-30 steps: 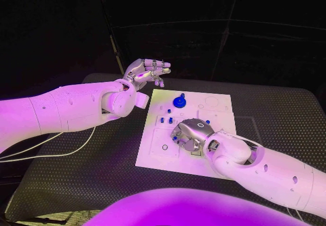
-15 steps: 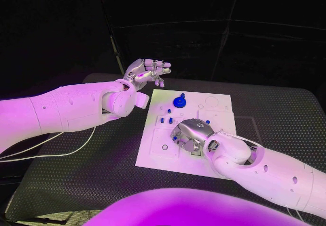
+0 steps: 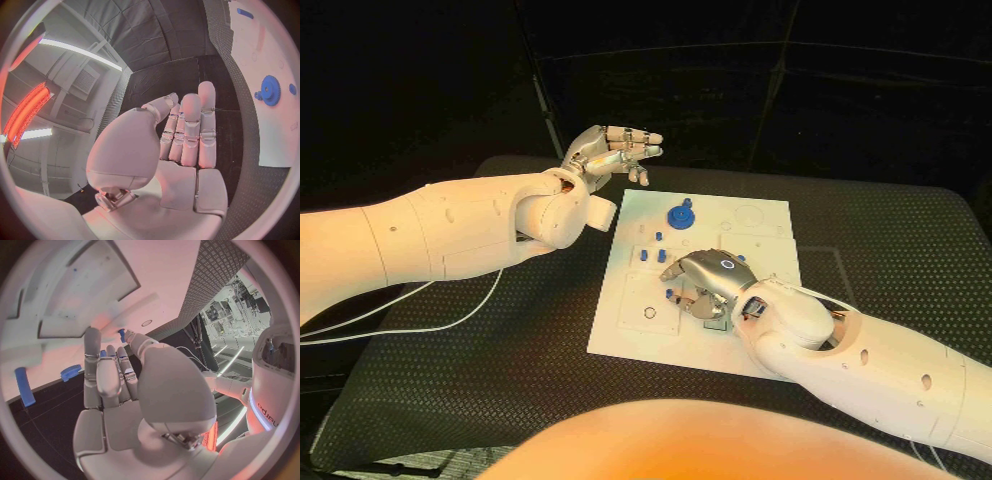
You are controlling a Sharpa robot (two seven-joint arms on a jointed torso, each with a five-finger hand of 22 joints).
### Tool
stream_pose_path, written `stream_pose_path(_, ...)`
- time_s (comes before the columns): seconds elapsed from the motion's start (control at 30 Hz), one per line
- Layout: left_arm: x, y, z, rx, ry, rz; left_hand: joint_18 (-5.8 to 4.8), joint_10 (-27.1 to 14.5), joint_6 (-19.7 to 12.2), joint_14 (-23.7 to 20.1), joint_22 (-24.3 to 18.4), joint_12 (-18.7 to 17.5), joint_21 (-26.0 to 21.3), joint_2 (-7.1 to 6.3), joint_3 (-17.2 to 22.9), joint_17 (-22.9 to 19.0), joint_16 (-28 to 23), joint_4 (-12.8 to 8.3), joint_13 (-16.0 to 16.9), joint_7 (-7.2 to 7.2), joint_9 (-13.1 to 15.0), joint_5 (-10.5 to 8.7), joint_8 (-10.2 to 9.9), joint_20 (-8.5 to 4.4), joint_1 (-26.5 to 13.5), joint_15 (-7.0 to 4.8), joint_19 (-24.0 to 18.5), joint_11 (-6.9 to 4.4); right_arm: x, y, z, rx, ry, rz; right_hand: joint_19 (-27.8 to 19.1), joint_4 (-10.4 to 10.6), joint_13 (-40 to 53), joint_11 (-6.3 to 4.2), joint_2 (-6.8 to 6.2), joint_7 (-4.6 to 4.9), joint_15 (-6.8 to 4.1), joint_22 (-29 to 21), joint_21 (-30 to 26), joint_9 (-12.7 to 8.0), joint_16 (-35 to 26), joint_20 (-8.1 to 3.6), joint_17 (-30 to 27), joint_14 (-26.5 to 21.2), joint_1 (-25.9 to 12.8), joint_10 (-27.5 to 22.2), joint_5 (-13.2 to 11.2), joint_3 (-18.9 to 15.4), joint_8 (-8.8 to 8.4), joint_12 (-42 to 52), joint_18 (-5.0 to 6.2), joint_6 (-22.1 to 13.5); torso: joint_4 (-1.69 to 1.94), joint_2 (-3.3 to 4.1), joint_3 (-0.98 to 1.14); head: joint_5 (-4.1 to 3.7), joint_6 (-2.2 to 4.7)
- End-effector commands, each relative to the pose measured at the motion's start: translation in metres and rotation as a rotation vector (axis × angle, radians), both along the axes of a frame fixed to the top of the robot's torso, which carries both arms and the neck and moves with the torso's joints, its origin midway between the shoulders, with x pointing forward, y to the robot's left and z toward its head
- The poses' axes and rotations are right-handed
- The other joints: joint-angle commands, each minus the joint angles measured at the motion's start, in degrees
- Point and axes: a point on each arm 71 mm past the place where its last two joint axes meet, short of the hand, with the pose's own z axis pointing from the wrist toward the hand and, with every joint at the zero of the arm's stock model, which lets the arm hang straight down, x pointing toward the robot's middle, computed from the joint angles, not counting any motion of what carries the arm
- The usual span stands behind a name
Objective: Assemble the parts on the task board
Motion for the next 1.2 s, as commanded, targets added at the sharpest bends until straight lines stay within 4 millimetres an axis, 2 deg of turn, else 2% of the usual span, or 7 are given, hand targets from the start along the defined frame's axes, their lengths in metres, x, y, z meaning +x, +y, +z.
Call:
stream_pose_path(0.03, 0.0, -0.001, 0.001, -0.009, 0.001, -0.013, 0.78, -0.45, -0.29, -0.29, -0.05, 0.3, -0.21, 0.35, -0.05, -0.05, -0.38, -0.25, -0.01, 0.26, -0.09, -0.04, 0.11, -0.07, -0.39, 0.08, -0.47, 0.0, -0.001, -0.001, 0.001, 0.04, -0.013, -0.007, 0.41, -0.07, 0.14, -0.05, 0.5, 0.0, 0.35, -0.63, 0.36, 0.15, 0.22, 0.01, 0.36, 0.36, -0.28, -0.22, 0.42, -0.63, 0.19, 0.62, -0.15, -0.13, -0.01, -0.01, 0.03, -0.02, 0.01)
stream_pose_path(0.27, 0.0, 0.0, 0.001, -0.009, 0.003, -0.014, 0.78, -0.45, -0.29, -0.29, -0.05, 0.3, -0.21, 0.35, -0.05, -0.05, -0.38, -0.25, -0.01, 0.26, -0.09, -0.04, 0.11, -0.07, -0.39, 0.08, -0.47, 0.0, -0.005, -0.009, 0.008, 0.086, -0.035, -0.015, 0.95, -0.32, 0.25, -0.19, 0.74, -0.09, 0.26, -0.45, 0.52, 0.23, 0.58, -0.05, 0.76, 0.64, -0.33, 0.38, 0.76, -1.02, 0.33, 1.67, -0.18, 0.32, -0.08, -0.02, 0.08, -0.17, 0.01)
stream_pose_path(0.47, 0.0, 0.002, 0.001, -0.007, 0.003, -0.011, 0.78, -0.45, -0.29, -0.29, -0.05, 0.3, -0.21, 0.35, -0.05, -0.05, -0.38, -0.25, -0.01, 0.26, -0.09, -0.04, 0.11, -0.07, -0.39, 0.08, -0.47, 0.0, -0.01, -0.032, 0.015, 0.07, -0.024, -0.045, 1.84, -0.34, 0.26, -0.41, 0.62, -0.38, 0.12, 0.78, 1.26, 0.24, 1.2, -0.15, 1.55, 0.94, -0.66, 0.83, 0.75, -1.49, 0.36, 2.43, -0.38, 0.56, -0.11, -0.2, -0.02, -0.68, 0.01)
stream_pose_path(0.73, 0.0, 0.003, 0.0, -0.008, 0.004, -0.011, 0.78, -0.45, -0.29, -0.29, -0.05, 0.3, -0.21, 0.35, -0.05, -0.05, -0.38, -0.25, -0.01, 0.26, -0.09, -0.04, 0.11, -0.07, -0.39, 0.08, -0.47, 0.0, 0.007, -0.07, 0.04, 0.042, -0.025, -0.132, 3.48, -0.21, 0.19, -0.72, 0.2, -0.76, -0.09, 3.51, 2.9, 0.24, 2.77, -0.32, 3.53, 1.59, -1.32, 1.24, 0.63, -2.58, 0.35, 3.38, -0.85, 0.9, -0.2, -0.22, 0.02, -1.68, 0.01)
stream_pose_path(0.83, 0.0, 0.003, 0.0, -0.008, 0.006, -0.014, 0.78, -0.45, -0.29, -0.29, -0.05, 0.3, -0.21, 0.35, -0.05, -0.05, -0.38, -0.25, -0.01, 0.26, -0.09, -0.04, 0.11, -0.07, -0.39, 0.08, -0.47, 0.0, 0.017, -0.081, 0.048, 0.008, -0.025, -0.152, 3.62, -0.1, 0.12, -0.87, -0.01, -0.99, -0.19, 3.64, 3.02, 0.21, 2.84, -0.4, 3.47, 1.62, -1.63, 1.09, 0.37, -3.25, 0.28, 3.62, -0.87, 0.87, -0.14, -0.19, -0.03, -2.45, 0.01)
stream_pose_path(1.0, -0.001, 0.002, 0.0, -0.01, 0.007, -0.018, 0.78, -0.45, -0.29, -0.29, -0.05, 0.3, -0.21, 0.35, -0.05, -0.05, -0.38, -0.25, -0.01, 0.26, -0.09, -0.04, 0.11, -0.07, -0.39, 0.08, -0.47, 0.0, 0.026, -0.093, 0.049, -0.031, -0.018, -0.17, 3.64, -0.08, 0.1, -0.88, -0.03, -0.99, -0.21, 3.68, 3.04, 0.21, 2.75, -0.42, 3.31, 1.59, -1.68, 1.02, 0.34, -3.4, 0.28, 3.65, -0.88, 0.87, 0.08, -0.06, -0.13, -3.09, 0.01)
stream_pose_path(1.2, 0.0, 0.001, 0.0, -0.01, 0.008, -0.02, 0.78, -0.58, -0.38, -0.38, -0.09, 0.36, -0.26, 0.36, -0.05, -0.1, -0.39, -0.28, -0.01, 0.29, -0.08, -0.05, 0.11, -0.03, -0.46, 0.13, -0.53, 0.05, 0.034, -0.098, 0.046, -0.066, -0.012, -0.185, 3.54, -0.11, 0.05, -0.89, -0.13, -1.0, -0.22, 3.5, 2.92, 0.2, 2.67, -0.44, 3.15, 1.53, -1.66, 0.81, 0.26, -3.74, 0.24, 3.68, -0.86, 0.84, -0.04, -0.05, -0.11, -3.11, 0.01)
